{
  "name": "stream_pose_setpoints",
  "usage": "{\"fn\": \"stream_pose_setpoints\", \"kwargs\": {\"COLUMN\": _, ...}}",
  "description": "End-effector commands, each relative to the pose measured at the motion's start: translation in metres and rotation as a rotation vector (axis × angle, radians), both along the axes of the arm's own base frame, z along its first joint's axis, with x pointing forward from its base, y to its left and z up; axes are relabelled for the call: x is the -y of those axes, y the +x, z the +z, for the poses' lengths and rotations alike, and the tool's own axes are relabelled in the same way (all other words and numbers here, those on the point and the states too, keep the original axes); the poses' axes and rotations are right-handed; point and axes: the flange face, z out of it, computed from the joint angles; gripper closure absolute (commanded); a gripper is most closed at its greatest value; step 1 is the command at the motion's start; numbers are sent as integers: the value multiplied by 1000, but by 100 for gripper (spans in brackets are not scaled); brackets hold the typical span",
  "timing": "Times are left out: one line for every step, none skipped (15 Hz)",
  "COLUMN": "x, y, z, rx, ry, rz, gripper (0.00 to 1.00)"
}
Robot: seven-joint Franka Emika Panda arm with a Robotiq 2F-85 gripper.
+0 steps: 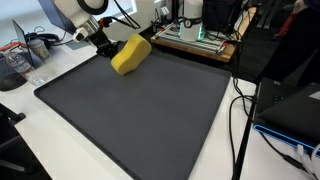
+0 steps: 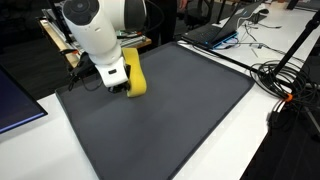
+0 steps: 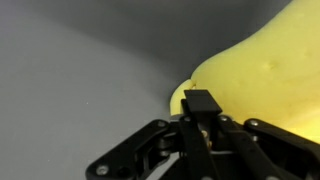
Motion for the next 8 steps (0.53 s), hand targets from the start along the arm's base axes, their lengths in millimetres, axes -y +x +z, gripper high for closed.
{"fn": "stream_pose_setpoints", "kwargs": {"x": -1, "y": -4, "z": -45, "rx": -45, "ry": 11, "rz": -5, "gripper": 97}}
{"fn": "stream_pose_setpoints", "kwargs": {"x": -1, "y": -4, "z": -45, "rx": -44, "ry": 10, "rz": -6, "gripper": 97}}
{"fn": "stream_pose_setpoints", "kwargs": {"x": -1, "y": -4, "z": -44, "rx": -44, "ry": 9, "rz": -6, "gripper": 97}}
{"fn": "stream_pose_setpoints", "kwargs": {"x": -2, "y": -5, "z": -41, "rx": -36, "ry": 6, "rz": -5, "gripper": 97}}
{"fn": "stream_pose_setpoints", "kwargs": {"x": -4, "y": -4, "z": -38, "rx": -26, "ry": 5, "rz": -1, "gripper": 97}}
{"fn": "stream_pose_setpoints", "kwargs": {"x": -8, "y": -5, "z": -31, "rx": -17, "ry": -3, "rz": 5, "gripper": 97}}
{"fn": "stream_pose_setpoints", "kwargs": {"x": -12, "y": -6, "z": -26, "rx": -6, "ry": -10, "rz": 12, "gripper": 97}}
{"fn": "stream_pose_setpoints", "kwargs": {"x": -18, "y": -7, "z": -19, "rx": 8, "ry": -22, "rz": 21, "gripper": 97}}
